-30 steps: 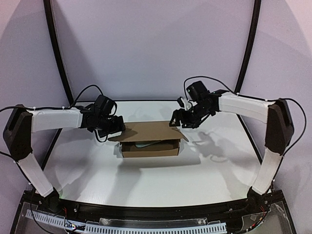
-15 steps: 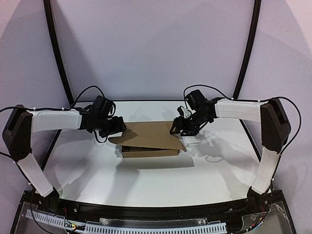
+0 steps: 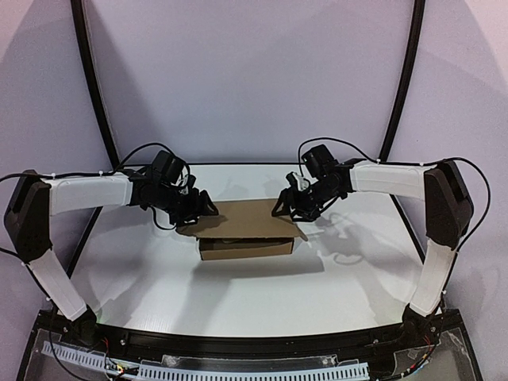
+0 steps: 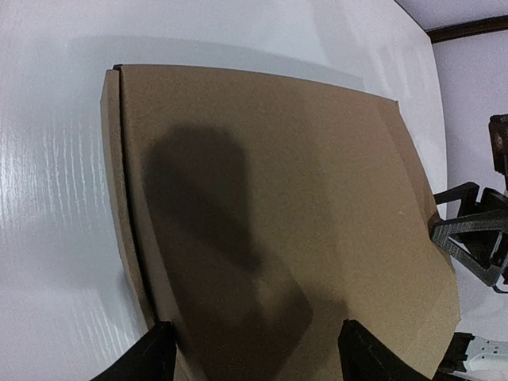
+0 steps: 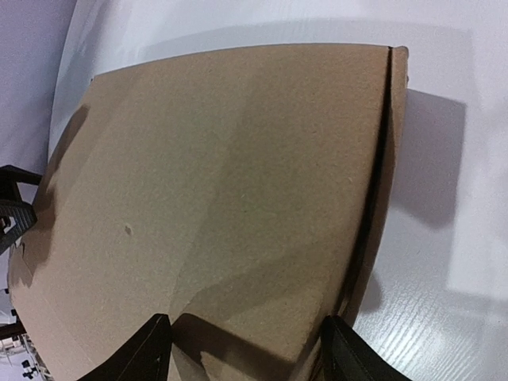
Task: Fold the paper box
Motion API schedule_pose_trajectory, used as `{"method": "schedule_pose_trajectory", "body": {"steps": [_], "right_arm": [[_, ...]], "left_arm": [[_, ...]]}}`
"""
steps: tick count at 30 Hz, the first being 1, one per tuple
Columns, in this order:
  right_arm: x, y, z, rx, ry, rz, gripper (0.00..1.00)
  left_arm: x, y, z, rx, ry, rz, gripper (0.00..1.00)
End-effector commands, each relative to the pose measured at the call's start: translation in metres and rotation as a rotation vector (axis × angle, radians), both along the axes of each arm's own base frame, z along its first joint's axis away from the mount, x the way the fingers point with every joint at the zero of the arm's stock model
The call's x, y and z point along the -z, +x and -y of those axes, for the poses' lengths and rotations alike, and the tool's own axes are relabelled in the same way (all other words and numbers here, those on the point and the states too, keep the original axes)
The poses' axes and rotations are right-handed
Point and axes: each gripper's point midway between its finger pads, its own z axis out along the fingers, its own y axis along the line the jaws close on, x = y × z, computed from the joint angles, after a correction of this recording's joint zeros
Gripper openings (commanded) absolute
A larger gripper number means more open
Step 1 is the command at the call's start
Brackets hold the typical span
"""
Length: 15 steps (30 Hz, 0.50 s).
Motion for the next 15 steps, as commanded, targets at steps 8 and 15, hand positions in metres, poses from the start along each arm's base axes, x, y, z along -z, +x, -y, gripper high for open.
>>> {"method": "schedule_pose_trajectory", "body": {"steps": [8, 15], "right_arm": [[-0.002, -0.013, -0.011, -0.009, 0.037, -0.015, 0.57], [-0.001, -0.019, -0.024, -0.011, 0.029, 0.005, 0.56]], "left_arm": [[0.004, -0.021, 0.016, 0.031, -0.114, -0.128, 0.62], [0.009, -0.017, 0.016, 0.012, -0.092, -0.15, 0.59]]}}
